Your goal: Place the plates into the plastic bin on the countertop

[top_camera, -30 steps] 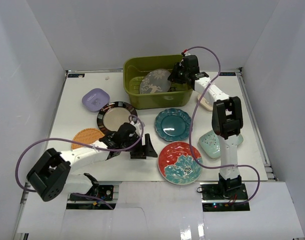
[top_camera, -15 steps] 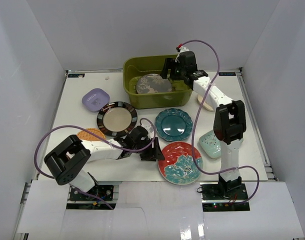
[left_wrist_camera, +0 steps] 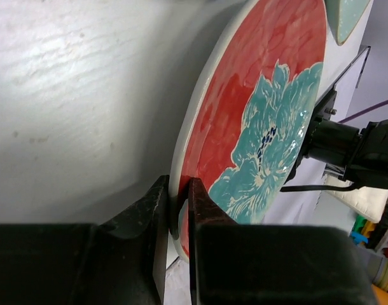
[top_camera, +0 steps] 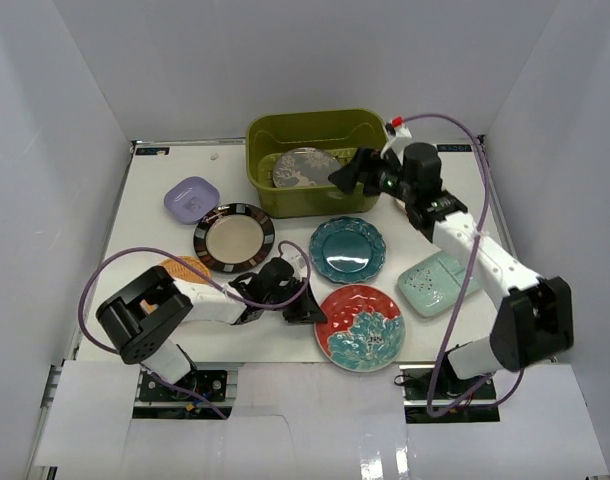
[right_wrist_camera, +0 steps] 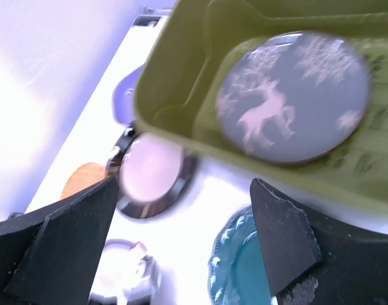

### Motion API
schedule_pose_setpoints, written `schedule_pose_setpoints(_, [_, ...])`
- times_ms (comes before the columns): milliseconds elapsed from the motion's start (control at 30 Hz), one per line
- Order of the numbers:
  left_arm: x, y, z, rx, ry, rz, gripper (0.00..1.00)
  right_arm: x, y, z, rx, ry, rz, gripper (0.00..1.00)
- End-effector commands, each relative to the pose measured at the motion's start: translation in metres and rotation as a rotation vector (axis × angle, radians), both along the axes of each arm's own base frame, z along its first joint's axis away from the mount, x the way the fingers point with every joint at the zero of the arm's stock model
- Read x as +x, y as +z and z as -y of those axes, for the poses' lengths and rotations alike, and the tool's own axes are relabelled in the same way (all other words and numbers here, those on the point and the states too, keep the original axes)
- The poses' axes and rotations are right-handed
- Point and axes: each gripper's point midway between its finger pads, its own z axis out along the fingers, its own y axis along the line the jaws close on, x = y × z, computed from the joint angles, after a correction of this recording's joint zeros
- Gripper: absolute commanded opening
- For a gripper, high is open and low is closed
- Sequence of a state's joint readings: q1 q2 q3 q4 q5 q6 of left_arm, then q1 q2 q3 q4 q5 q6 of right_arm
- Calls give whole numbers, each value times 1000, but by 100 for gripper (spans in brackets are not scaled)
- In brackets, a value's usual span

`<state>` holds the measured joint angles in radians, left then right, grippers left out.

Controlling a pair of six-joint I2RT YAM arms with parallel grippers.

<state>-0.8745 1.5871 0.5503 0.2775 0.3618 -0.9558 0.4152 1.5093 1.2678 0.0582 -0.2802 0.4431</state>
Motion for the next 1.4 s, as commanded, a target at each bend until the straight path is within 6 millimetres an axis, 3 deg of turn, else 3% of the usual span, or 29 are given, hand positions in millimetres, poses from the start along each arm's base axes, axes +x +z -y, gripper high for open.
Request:
schedule_pose_setpoints(0, [-9, -9, -28, 79, 34, 31, 0, -64, 8, -4, 138, 119, 35, 90])
schedule_pose_setpoints(100, [-12, 21, -33, 6, 45, 89, 0, -105, 4, 7, 160, 169, 54, 92])
schedule_pose_setpoints(133, [-13, 31, -34, -18, 48, 109, 0, -123, -23, 8, 134, 215, -13, 93])
schedule_pose_setpoints(167, [-13, 54, -36, -71, 57, 152, 0, -134, -32, 9, 111, 251, -21, 94])
schedule_pose_setpoints(200, [-14, 62, -38, -91, 60, 168, 0, -147, -35, 12, 102, 282, -21, 94])
schedule_pose_setpoints(267, [-14, 77, -45, -122, 85, 186, 0, -174, -67, 16, 69, 339, -104, 98])
schedule_pose_setpoints(300, [-13, 96, -48, -173, 100, 223, 0, -183, -69, 20, 57, 348, -86, 98])
schedule_pose_setpoints(333, [-14, 103, -50, -192, 110, 226, 0, -190, -87, 26, 37, 339, -118, 95])
schedule_pose_setpoints(433, [-14, 126, -57, -248, 130, 250, 0, -199, -113, 41, -16, 284, -130, 91])
schedule_pose_setpoints(767, [-9, 179, -75, -320, 171, 338, 0, -208, -158, 57, -94, 243, -164, 90])
schedule_pose_setpoints(1000, [-7, 207, -76, -358, 163, 393, 0, -221, -163, 42, -21, 343, -226, 92])
schedule_pose_setpoints(1100, [-6, 216, -75, -376, 162, 409, 0, -230, -157, 34, 49, 406, -234, 100])
schedule_pose_setpoints(1300, [-3, 227, -74, -386, 162, 431, 0, -237, -140, 24, 154, 464, -229, 69])
schedule_pose_setpoints(1333, [-1, 231, -74, -382, 165, 445, 0, -237, -137, 24, 162, 462, -223, 51])
schedule_pose_setpoints(1367, [4, 231, -75, -365, 185, 451, 0, -234, -134, 24, 167, 451, -216, 43])
